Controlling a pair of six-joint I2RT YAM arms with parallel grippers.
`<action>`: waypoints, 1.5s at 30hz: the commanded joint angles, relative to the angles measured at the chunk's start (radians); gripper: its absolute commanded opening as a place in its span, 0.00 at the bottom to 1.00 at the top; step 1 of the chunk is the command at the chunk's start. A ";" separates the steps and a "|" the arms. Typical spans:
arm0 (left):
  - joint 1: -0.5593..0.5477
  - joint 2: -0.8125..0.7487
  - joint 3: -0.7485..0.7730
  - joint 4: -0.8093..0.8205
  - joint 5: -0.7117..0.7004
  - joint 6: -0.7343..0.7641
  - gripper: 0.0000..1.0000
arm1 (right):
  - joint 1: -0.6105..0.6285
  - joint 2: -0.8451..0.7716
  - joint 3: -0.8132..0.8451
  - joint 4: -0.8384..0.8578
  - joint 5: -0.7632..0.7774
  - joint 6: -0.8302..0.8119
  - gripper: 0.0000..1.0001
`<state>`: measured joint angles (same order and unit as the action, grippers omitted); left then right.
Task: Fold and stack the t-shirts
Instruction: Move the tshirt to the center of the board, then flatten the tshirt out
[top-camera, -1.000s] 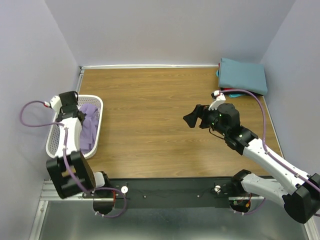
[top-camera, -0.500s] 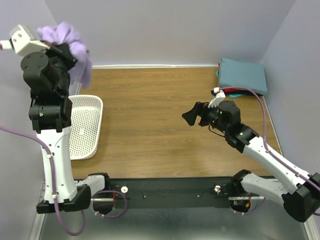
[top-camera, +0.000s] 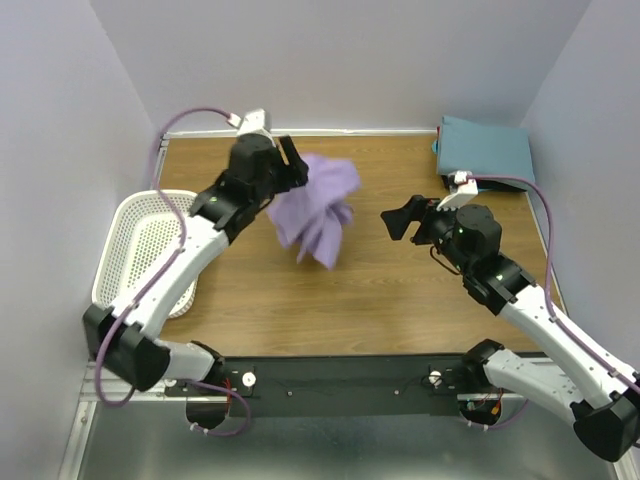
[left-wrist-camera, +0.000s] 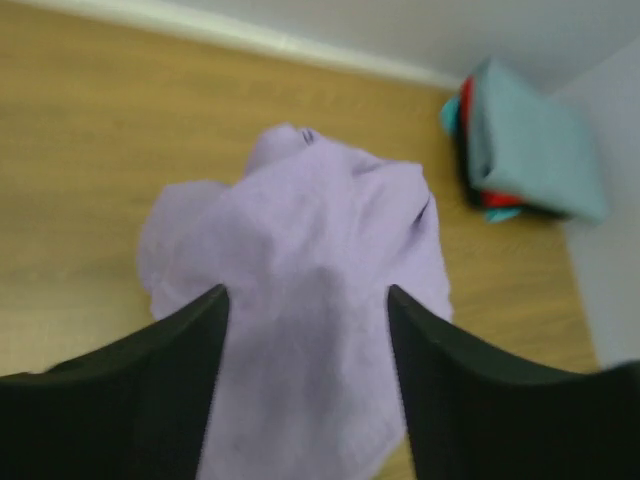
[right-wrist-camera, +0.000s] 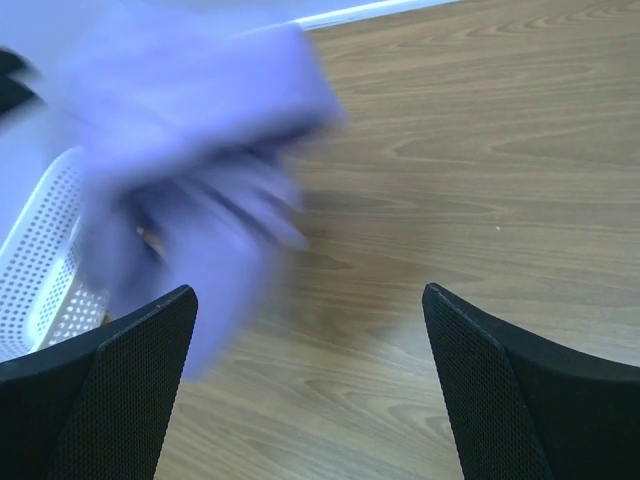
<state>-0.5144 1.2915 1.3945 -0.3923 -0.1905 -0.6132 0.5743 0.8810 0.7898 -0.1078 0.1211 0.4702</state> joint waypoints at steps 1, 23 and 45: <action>-0.001 0.043 -0.124 0.029 0.034 0.010 0.81 | 0.002 0.056 -0.023 -0.033 0.055 0.019 1.00; -0.196 0.219 -0.531 0.231 0.155 -0.045 0.33 | 0.081 0.581 -0.126 0.206 -0.038 0.140 0.88; -0.211 0.241 -0.568 0.185 0.014 -0.089 0.49 | 0.082 0.682 -0.150 0.280 -0.001 0.171 0.85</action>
<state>-0.7223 1.5612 0.8501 -0.2070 -0.1402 -0.6849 0.6518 1.5394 0.6552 0.1600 0.0917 0.6285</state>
